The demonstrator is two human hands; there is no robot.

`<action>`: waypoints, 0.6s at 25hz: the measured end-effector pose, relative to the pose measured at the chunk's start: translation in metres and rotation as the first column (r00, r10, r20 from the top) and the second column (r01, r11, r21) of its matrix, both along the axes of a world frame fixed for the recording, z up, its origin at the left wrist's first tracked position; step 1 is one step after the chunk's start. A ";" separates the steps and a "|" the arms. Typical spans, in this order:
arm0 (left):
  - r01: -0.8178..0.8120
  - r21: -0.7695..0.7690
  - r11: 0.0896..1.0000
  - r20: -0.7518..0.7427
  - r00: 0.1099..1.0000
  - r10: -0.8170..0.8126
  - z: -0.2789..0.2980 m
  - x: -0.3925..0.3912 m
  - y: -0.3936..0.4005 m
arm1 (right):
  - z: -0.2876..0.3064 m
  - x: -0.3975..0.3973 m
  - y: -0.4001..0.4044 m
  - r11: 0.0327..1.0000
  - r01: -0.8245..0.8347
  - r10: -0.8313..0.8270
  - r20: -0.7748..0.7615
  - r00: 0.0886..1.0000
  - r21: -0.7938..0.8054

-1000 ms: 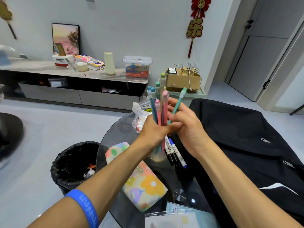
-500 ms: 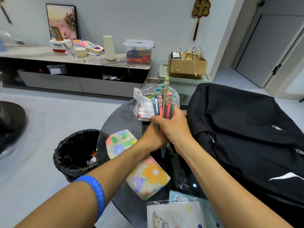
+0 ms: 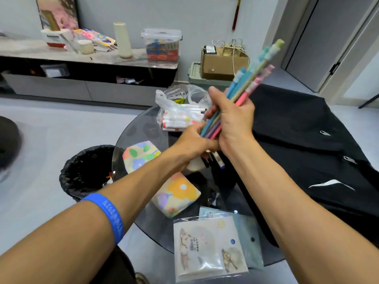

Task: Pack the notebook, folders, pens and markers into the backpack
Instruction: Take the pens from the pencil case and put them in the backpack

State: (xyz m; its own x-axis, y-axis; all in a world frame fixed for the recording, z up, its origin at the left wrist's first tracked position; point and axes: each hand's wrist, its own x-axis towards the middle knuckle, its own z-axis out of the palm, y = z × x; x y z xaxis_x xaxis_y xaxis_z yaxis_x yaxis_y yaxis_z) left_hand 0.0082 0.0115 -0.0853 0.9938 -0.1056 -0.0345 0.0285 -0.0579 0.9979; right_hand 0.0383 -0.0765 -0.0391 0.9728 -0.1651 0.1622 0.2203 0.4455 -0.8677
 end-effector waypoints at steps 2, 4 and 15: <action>0.172 -0.429 0.887 -0.002 0.981 -0.192 0.014 -0.005 0.007 | 0.020 -0.001 -0.017 0.976 0.005 0.002 -0.032 0.999 0.216; 0.008 -0.756 0.654 -0.055 0.996 -0.075 0.031 -0.003 0.004 | 0.029 -0.007 -0.028 0.938 -0.025 0.038 -0.032 0.999 0.344; 0.242 0.541 0.806 0.388 0.778 -0.494 0.034 -0.034 -0.081 | 0.069 -0.052 -0.143 0.985 -0.064 0.021 -0.256 0.966 -0.161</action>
State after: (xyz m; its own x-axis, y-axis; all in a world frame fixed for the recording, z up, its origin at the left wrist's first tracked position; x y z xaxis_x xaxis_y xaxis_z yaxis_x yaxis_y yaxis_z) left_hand -0.0253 -0.0699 -0.0516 0.7676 -0.5647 0.3032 -0.5708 -0.3869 0.7243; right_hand -0.0135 -0.2195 0.0300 0.9911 -0.1142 -0.0681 -0.0318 0.2939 -0.9553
